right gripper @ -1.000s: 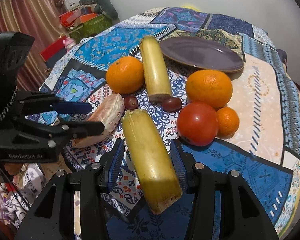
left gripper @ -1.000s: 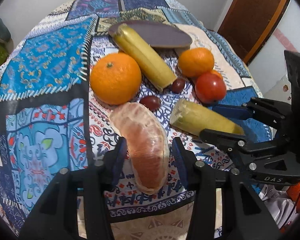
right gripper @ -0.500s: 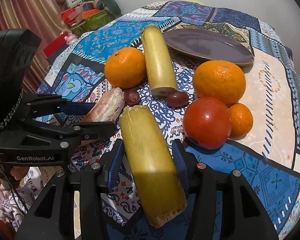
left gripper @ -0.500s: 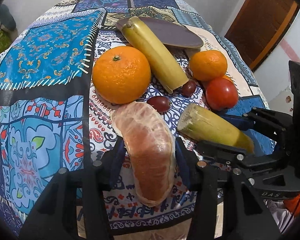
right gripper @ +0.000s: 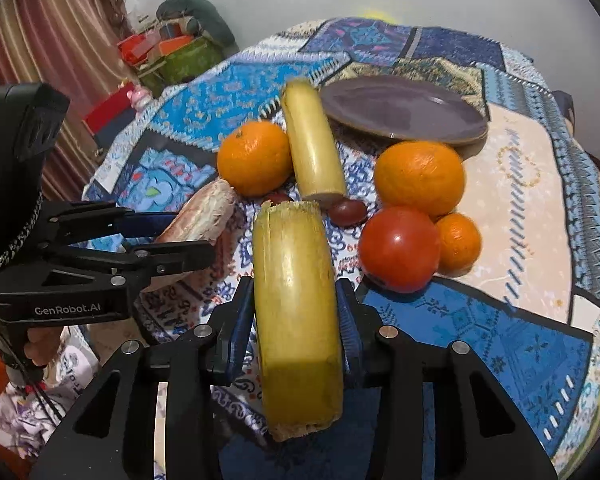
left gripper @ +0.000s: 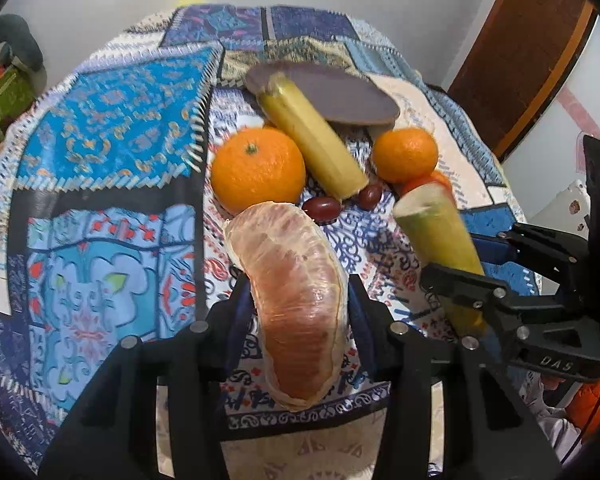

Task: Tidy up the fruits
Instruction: 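Lift and carry the pomelo segment and corn cob toward the purple plate with both tools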

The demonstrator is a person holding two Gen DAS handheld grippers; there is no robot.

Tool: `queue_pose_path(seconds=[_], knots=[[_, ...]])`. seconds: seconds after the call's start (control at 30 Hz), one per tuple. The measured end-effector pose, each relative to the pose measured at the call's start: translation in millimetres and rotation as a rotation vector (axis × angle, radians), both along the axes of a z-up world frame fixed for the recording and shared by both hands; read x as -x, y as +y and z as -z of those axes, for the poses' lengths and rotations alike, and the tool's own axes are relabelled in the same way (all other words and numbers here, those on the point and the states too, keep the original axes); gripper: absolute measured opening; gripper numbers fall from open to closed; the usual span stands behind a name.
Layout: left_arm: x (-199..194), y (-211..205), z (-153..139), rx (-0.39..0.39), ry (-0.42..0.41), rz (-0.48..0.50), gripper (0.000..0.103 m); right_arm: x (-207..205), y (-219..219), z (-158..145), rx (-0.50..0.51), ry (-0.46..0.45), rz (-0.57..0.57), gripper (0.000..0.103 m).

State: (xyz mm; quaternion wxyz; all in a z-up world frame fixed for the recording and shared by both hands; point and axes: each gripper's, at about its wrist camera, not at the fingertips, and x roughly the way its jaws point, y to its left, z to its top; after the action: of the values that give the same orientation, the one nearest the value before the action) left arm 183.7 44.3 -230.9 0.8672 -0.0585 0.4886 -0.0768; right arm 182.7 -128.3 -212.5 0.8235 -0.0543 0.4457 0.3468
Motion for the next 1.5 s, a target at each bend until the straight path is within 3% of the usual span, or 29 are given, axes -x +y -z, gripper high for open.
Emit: queue_pose_path(seconds=[0.43, 0.87, 1.17, 1.5], knots=[[5.7, 6.9, -67.4, -0.055, -0.172, -0.079, 0.046, 7.3, -23.1, -56.4, -0.07, -0.131, 0.083, 0.036], [-19.1, 3.8, -113.4, -0.068, -0.3, -0.093, 0.046, -14.2, -52.3, -105.2, -0.114, -0.265, 0.184, 0.036], [-51.3, -2.2, -119.6, -0.08, -0.331, -0.081, 0.046, -39.8, -56.4, -117.9, -0.106, -0.315, 0.216, 0.036], [-95.2, -8.4, -97.6, -0.07, -0.291, -0.072, 0.046, -77.5, -47.1, -107.2, -0.075, -0.302, 0.214, 0.036]])
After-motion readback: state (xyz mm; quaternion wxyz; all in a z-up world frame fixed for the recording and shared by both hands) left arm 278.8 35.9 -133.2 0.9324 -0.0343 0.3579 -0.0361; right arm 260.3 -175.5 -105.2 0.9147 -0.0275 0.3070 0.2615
